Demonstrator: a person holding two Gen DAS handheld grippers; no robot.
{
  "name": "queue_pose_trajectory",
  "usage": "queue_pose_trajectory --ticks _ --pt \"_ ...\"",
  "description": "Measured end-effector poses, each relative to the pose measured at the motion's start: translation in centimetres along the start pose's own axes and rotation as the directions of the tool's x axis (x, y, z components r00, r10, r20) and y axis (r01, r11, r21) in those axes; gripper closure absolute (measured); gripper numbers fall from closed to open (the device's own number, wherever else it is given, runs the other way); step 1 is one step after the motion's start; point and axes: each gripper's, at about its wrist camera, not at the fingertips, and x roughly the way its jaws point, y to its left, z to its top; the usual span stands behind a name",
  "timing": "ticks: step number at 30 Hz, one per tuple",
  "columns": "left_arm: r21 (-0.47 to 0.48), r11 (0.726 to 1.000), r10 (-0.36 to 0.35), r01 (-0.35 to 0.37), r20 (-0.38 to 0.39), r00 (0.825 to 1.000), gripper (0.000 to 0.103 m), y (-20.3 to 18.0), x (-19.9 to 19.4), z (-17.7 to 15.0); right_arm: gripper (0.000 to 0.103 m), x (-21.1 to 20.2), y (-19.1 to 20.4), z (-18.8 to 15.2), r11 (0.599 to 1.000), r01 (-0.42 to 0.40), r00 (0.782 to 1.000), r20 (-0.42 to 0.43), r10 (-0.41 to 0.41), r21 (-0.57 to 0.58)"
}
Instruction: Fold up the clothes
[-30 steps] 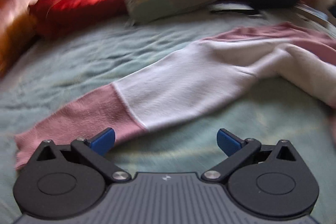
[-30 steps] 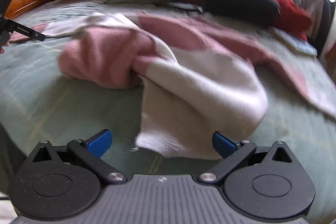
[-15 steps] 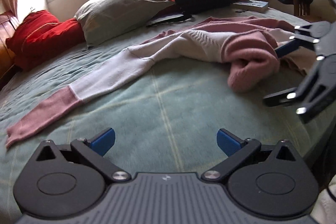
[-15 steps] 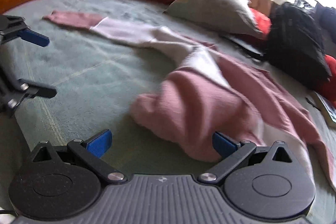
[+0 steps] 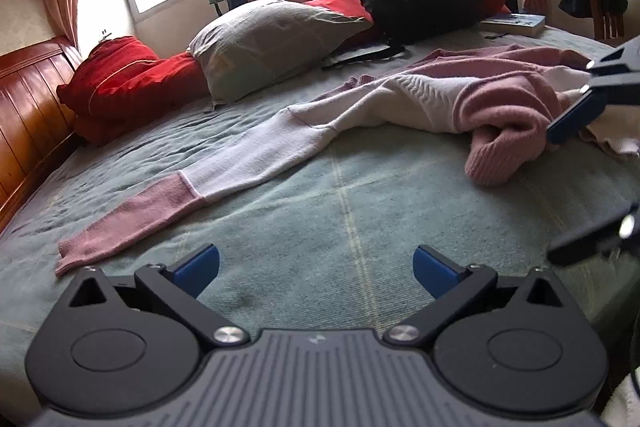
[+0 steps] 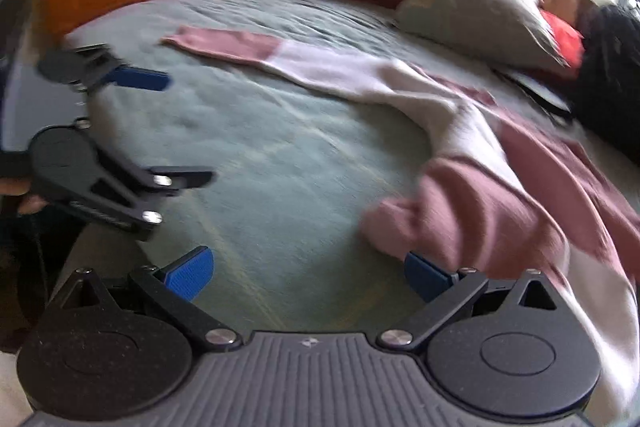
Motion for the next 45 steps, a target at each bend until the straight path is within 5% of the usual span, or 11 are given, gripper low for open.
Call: queue_pose_trajectory --ticks 6,13,24,30,42,45 --pt "-0.024 0.999 -0.038 0.038 0.001 0.999 0.001 0.2 -0.3 -0.2 0.0 4.1 -0.9 -0.2 0.998 0.047 0.997 -0.064 -0.045 0.03" --pt "-0.006 0.997 -0.074 0.074 -0.022 0.997 0.001 -0.6 0.6 -0.4 0.0 1.6 -5.4 1.5 0.989 0.124 0.99 0.06 -0.129 0.08" --pt "-0.004 0.995 -0.096 0.096 -0.034 0.995 0.001 -1.3 1.1 0.0 0.0 3.6 -15.7 3.8 0.923 0.368 0.927 0.033 -0.374 0.114" --pt "-0.007 0.995 -0.103 0.103 -0.043 0.994 0.001 -1.5 1.4 0.1 0.0 1.8 -21.0 2.3 0.86 0.455 0.886 -0.016 -0.464 0.232" --pt "0.021 0.989 -0.145 0.146 -0.042 0.989 0.001 -3.5 0.9 0.8 0.0 -2.7 -22.8 -3.3 0.765 0.583 0.807 -0.088 -0.584 0.272" --pt "0.027 0.987 -0.156 0.157 -0.044 0.987 0.001 -4.0 0.8 1.0 0.0 -3.4 -22.0 -4.3 0.763 0.59 0.802 -0.086 -0.591 0.265"
